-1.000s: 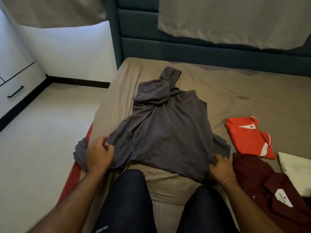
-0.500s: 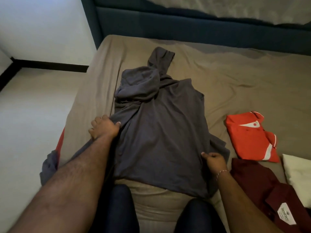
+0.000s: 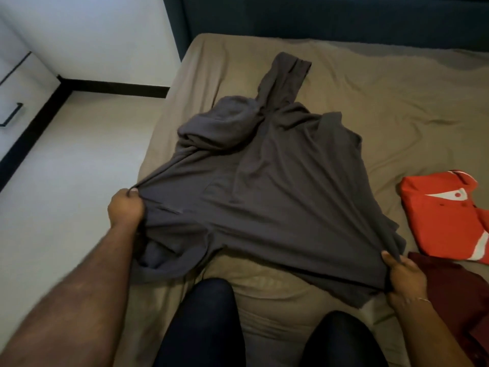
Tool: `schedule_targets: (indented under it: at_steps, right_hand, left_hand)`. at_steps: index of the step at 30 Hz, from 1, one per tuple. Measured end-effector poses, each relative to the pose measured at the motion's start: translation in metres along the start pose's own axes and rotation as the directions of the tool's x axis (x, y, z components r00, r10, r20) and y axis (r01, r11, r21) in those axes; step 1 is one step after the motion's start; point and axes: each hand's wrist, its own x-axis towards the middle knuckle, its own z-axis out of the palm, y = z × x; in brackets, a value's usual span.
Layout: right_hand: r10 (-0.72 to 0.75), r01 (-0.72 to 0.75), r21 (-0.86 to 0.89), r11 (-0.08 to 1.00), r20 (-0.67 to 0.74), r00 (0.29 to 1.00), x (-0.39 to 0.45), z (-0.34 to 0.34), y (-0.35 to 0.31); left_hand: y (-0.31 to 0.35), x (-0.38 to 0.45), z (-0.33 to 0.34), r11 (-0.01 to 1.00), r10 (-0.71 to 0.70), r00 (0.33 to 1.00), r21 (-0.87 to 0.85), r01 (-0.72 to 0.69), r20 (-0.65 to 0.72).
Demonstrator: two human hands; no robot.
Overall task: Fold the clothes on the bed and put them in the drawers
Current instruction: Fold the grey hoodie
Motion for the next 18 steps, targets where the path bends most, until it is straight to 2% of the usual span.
schedule_targets:
  at_steps: [4, 5, 6, 7, 8, 9, 10, 11, 12, 13, 14, 15, 16, 17, 18]
  right_hand:
    - [-0.010, 0.004, -0.048, 0.999, -0.119, 0.993, -0.016, 0.007, 0.005]
    - [-0.048, 0.024, -0.146, 0.989, -0.166, 0.985, -0.025, 0.007, 0.004]
    - [-0.135, 0.060, -0.326, 0.943, -0.213, 0.968, -0.037, 0.008, 0.003]
    - [-0.274, 0.121, -0.508, 0.853, -0.238, 0.932, -0.051, 0.009, 0.004]
    - [-0.454, 0.234, -0.638, 0.734, -0.204, 0.867, -0.067, 0.013, 0.006]
    - [-0.622, 0.395, -0.711, 0.581, -0.076, 0.779, -0.087, 0.016, 0.011]
    - [-0.697, 0.547, -0.722, 0.424, 0.125, 0.706, -0.101, 0.022, 0.017]
    - [-0.663, 0.654, -0.680, 0.333, 0.324, 0.675, -0.116, 0.028, 0.025]
    - [-0.533, 0.703, -0.651, 0.288, 0.501, 0.682, -0.127, 0.036, 0.032]
    - [-0.376, 0.712, -0.655, 0.252, 0.612, 0.696, -0.138, 0.042, 0.040]
    - [-0.293, 0.718, -0.669, 0.192, 0.659, 0.692, -0.146, 0.045, 0.049]
    - [-0.305, 0.719, -0.686, 0.110, 0.665, 0.681, -0.148, 0.049, 0.058]
    - [-0.364, 0.719, -0.693, 0.046, 0.659, 0.658, -0.149, 0.051, 0.065]
    - [-0.420, 0.714, -0.699, 0.019, 0.643, 0.641, -0.151, 0.053, 0.068]
    - [-0.457, 0.712, -0.702, 0.006, 0.631, 0.626, -0.150, 0.055, 0.069]
  left_hand:
    - [-0.037, -0.016, -0.003, 0.967, -0.205, 0.979, -0.152, 0.205, 0.017]
    - [-0.042, -0.023, -0.004, 0.953, -0.239, 0.970, -0.181, 0.242, 0.041]
    - [-0.044, -0.028, -0.005, 0.939, -0.262, 0.963, -0.213, 0.270, 0.067]
    - [-0.043, -0.030, -0.006, 0.927, -0.273, 0.958, -0.243, 0.286, 0.085]
    - [-0.041, -0.032, -0.010, 0.921, -0.273, 0.958, -0.263, 0.288, 0.092]
    - [-0.039, -0.036, -0.015, 0.919, -0.267, 0.959, -0.275, 0.282, 0.091]
    - [-0.034, -0.041, -0.019, 0.920, -0.269, 0.960, -0.274, 0.280, 0.077]
    - [-0.031, -0.051, -0.024, 0.933, -0.263, 0.964, -0.247, 0.263, 0.032]
    - [-0.026, -0.064, -0.028, 0.962, -0.211, 0.975, -0.190, 0.196, -0.063]
    - [-0.022, -0.083, -0.030, 0.990, -0.089, 0.980, -0.121, 0.068, -0.176]
    - [-0.021, -0.102, -0.032, 0.991, 0.106, 0.964, -0.053, -0.123, -0.242]
    - [-0.020, -0.120, -0.028, 0.938, 0.340, 0.917, 0.000, -0.348, -0.208]
    - [-0.020, -0.137, -0.022, 0.838, 0.543, 0.835, -0.014, -0.546, -0.086]
    - [-0.021, -0.152, -0.015, 0.749, 0.662, 0.743, -0.053, -0.661, 0.093]
    - [-0.023, -0.164, -0.008, 0.692, 0.702, 0.658, -0.043, -0.721, 0.271]
